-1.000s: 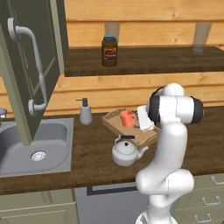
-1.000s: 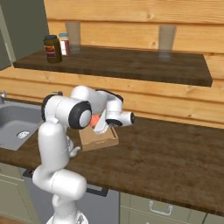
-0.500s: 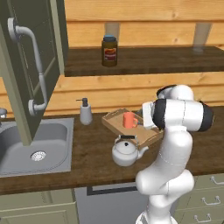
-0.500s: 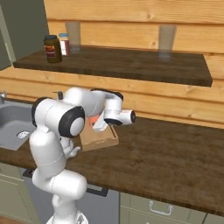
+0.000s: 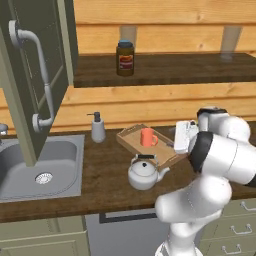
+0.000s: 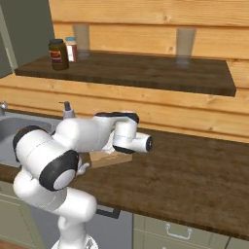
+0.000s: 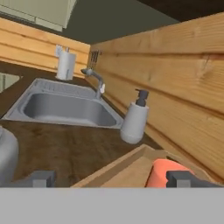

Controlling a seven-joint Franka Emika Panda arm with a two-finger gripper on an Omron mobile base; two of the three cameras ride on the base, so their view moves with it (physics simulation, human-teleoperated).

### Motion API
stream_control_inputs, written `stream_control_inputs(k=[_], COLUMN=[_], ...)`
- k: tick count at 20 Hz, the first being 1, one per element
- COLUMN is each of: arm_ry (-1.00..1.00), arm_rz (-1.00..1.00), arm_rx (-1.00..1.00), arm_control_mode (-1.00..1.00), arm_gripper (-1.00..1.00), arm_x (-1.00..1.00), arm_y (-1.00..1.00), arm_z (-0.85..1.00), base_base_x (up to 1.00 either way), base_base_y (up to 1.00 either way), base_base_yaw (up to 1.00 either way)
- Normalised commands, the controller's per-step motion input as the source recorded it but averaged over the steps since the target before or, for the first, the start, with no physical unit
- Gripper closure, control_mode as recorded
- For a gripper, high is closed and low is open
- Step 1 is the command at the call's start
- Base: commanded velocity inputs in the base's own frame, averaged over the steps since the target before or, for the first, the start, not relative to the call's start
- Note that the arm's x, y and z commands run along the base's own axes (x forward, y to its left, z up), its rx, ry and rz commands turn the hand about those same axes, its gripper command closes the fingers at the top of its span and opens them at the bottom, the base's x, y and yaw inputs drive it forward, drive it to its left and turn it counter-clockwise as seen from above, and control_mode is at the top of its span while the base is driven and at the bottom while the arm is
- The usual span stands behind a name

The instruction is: Pick the kettle from the counter and place it on the tray. Then pick the mug from the cabinet and place it on the tray. Then close the cabinet doors.

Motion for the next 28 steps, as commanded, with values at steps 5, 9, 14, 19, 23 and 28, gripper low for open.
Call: stream_control_inputs(k=[5, 9, 14, 19, 23, 28], arm_ry=[0.14, 0.27, 0.44, 0.69, 0.69, 0.57], arm_rz=[-0.24, -0.16, -0.14, -0.16, -0.20, 0.00], arm_rx=[0.10, 0.07, 0.07, 0.06, 0.02, -0.01], arm_control_mode=[-1.00, -1.00, -1.00, -1.00, -1.00, -1.00], arm_gripper=[-1.00, -1.00, -1.00, -1.00, -1.00, -1.00], arm_x=[-0.70, -0.49, -0.39, -0.18, -0.04, 0.00], arm_y=[0.16, 0.23, 0.32, 0.39, 0.41, 0.09], arm_z=[0.73, 0.76, 0.54, 0.19, 0.02, -0.18], base_base_x=[0.00, 0.00, 0.00, 0.00, 0.00, 0.00], base_base_y=[0.00, 0.00, 0.00, 0.00, 0.00, 0.00], base_base_yaw=[0.00, 0.00, 0.00, 0.00, 0.00, 0.00])
